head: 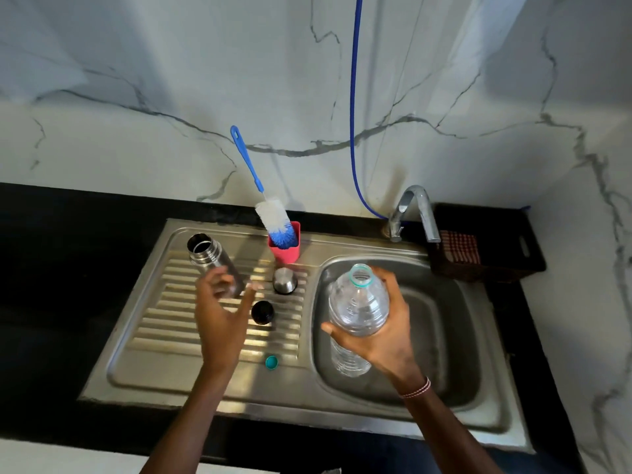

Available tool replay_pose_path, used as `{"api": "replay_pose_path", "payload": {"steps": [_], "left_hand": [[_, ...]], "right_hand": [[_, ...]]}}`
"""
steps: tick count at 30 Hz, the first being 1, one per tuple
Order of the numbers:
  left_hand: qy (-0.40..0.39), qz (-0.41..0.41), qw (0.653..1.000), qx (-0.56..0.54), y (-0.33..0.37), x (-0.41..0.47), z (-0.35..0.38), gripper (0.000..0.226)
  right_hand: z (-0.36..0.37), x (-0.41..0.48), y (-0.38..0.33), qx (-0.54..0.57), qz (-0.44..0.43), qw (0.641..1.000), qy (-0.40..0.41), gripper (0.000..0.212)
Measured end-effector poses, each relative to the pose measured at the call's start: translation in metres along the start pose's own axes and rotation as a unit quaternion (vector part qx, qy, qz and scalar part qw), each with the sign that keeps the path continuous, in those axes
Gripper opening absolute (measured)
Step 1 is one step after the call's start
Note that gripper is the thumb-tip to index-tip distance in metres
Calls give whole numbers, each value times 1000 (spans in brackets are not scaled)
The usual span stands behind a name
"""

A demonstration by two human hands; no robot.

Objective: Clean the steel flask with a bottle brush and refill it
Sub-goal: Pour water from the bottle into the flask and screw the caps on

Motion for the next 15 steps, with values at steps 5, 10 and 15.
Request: {"api": "replay_pose_path", "payload": {"steps": [5,10,15], "left_hand": [[115,-19,992,43,-41,56,-38,89],[94,-56,993,49,-64,84,-27,97],[123,-115,982,85,-88,97,-32,74]], "right_hand": [[0,-5,3,-5,1,1000,13,88],[3,-5,0,-8,5,1000,11,87],[1,-3,-4,-27,0,1000,8,83]]}}
Point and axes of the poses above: each hand's wrist, its own x-axis towards the middle knuckle, its own z-axis out of the palm, y = z × x, the point moved 9 cm from there along x, towards the middle knuckle, and after that the axes turned 12 degrees about -x, right-handed, at the moved point
